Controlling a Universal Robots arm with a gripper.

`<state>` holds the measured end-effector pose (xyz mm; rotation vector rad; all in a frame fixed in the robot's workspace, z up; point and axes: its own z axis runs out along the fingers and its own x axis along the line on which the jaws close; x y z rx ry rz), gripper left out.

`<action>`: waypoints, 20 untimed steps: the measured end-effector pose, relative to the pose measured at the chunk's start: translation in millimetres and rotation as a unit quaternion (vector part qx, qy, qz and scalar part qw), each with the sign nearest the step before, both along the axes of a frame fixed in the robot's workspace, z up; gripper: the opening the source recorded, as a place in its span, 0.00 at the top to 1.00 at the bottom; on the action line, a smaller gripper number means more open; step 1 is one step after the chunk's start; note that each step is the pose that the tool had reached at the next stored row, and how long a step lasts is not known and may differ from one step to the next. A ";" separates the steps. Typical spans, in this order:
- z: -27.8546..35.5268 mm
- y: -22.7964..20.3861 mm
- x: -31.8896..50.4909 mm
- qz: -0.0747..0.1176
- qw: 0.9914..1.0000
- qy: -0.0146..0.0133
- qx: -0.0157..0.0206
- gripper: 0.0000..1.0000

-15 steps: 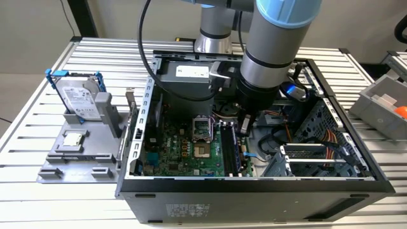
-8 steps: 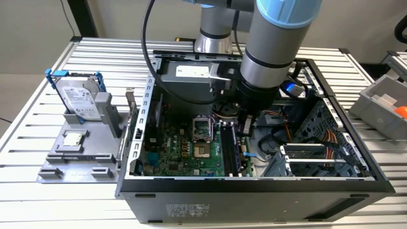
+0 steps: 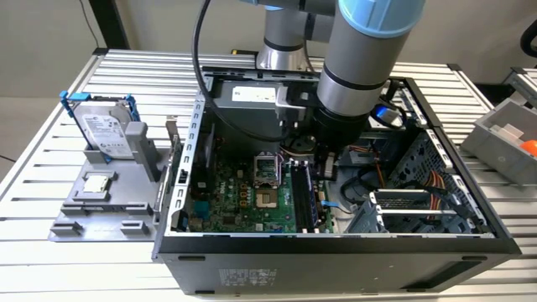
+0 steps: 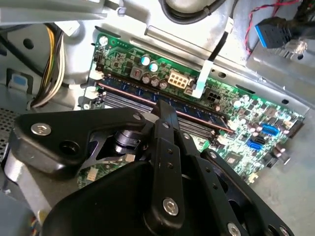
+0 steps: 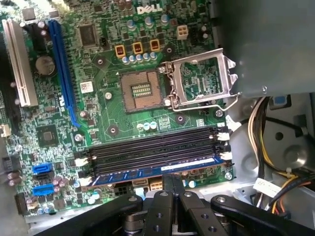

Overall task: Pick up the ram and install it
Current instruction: 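Press down the ram until it locks into place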

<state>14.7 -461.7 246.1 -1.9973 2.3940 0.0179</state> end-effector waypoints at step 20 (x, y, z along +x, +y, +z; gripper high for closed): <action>-1.1 -0.2 -0.6 0.052 0.999 0.000 0.000 1.00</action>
